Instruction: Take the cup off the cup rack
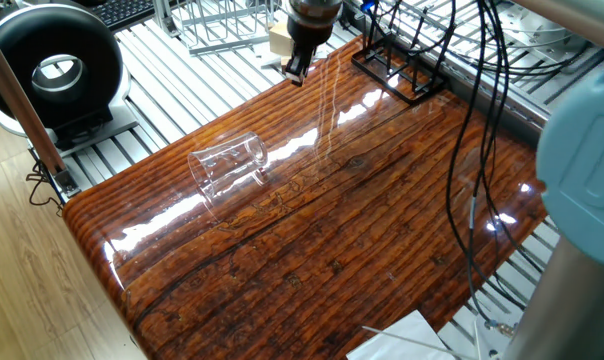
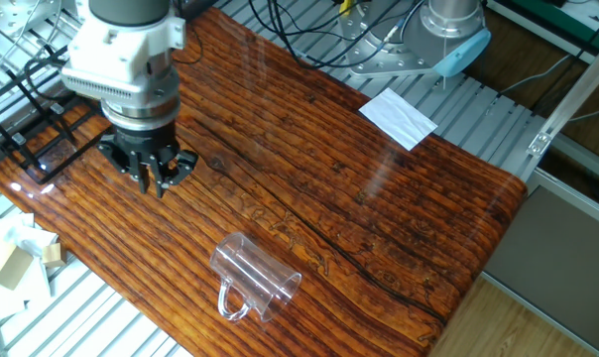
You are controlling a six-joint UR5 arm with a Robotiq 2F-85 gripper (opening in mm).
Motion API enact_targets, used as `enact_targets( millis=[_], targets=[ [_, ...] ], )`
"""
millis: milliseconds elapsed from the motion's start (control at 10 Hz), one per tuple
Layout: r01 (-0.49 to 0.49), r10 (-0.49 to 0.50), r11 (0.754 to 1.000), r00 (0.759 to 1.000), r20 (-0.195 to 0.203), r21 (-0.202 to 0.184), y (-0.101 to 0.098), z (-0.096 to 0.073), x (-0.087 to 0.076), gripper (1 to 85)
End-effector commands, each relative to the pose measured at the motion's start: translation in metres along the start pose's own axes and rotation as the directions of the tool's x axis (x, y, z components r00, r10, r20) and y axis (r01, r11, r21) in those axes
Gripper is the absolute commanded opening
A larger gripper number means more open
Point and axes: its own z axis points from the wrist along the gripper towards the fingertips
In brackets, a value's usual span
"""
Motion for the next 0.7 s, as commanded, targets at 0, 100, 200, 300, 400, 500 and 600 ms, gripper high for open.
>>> enact_targets(
  millis=[0,100,200,300,400,500,600],
  targets=[
    [0.056,-0.056,0.998,0.998,0.001,0.028,-0.026,0.004,-0.004,27.0],
    [0.051,-0.051,0.999,0.999,0.012,0.005,-0.024,0.003,-0.007,27.0],
    [0.069,-0.069,0.997,0.998,0.01,0.021,-0.036,0.004,-0.008,27.0],
    [0.084,-0.085,0.996,0.996,0.011,0.027,-0.046,0.004,-0.009,27.0],
    [0.095,-0.095,0.995,0.995,0.021,0.023,-0.054,0.004,-0.013,27.0],
    [0.1,-0.1,0.995,0.994,0.03,0.01,-0.058,0.008,-0.016,27.0],
    [0.057,-0.052,0.995,0.997,0.057,-0.081,-0.038,0.011,-0.019,26.3]
  ],
)
